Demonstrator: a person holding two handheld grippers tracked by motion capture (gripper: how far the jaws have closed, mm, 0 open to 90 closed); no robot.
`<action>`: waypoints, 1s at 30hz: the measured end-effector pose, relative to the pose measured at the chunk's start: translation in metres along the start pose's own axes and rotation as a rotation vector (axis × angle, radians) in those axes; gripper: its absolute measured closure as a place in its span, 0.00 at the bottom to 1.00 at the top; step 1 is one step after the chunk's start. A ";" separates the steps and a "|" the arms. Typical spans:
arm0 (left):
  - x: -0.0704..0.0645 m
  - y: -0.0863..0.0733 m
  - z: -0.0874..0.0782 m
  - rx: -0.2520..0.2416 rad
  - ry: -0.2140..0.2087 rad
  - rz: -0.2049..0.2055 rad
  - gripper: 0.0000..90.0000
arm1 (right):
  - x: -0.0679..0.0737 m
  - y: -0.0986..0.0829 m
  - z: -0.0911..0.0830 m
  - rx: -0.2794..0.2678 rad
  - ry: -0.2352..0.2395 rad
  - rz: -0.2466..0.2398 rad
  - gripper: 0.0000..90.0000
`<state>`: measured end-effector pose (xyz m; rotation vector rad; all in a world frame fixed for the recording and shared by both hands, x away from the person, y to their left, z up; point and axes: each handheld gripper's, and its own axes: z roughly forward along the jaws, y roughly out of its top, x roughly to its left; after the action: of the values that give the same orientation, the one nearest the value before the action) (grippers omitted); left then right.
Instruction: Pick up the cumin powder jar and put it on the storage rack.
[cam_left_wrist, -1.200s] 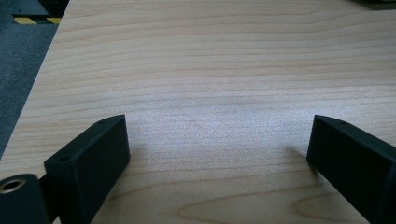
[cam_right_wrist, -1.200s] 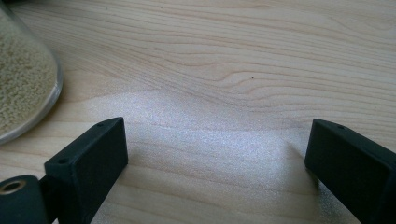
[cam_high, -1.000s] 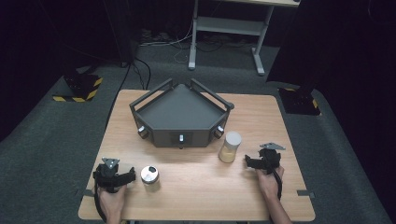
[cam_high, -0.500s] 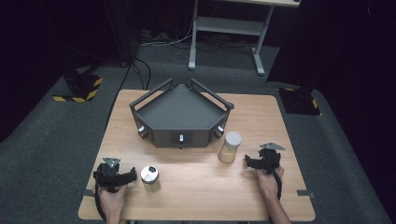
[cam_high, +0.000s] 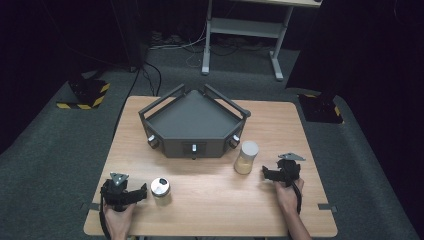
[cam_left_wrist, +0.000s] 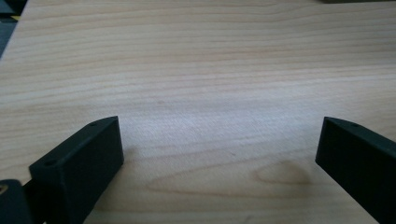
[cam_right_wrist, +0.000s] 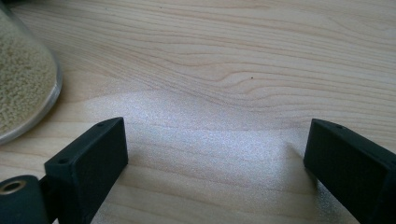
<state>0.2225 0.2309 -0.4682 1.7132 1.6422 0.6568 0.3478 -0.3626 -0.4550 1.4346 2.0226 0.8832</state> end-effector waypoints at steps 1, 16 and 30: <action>0.002 -0.004 -0.004 -0.014 -0.014 0.008 0.01 | 0.000 0.000 0.000 0.000 0.000 0.001 0.06; 0.006 -0.019 -0.031 -0.013 -0.109 0.119 0.01 | 0.000 0.000 0.000 0.001 -0.001 0.003 0.06; -0.010 -0.026 -0.041 0.028 -0.222 0.230 0.01 | 0.001 0.000 0.000 0.001 -0.004 0.004 0.06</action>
<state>0.1738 0.2252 -0.4605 1.9386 1.3206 0.5289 0.3476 -0.3613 -0.4550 1.4406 2.0177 0.8811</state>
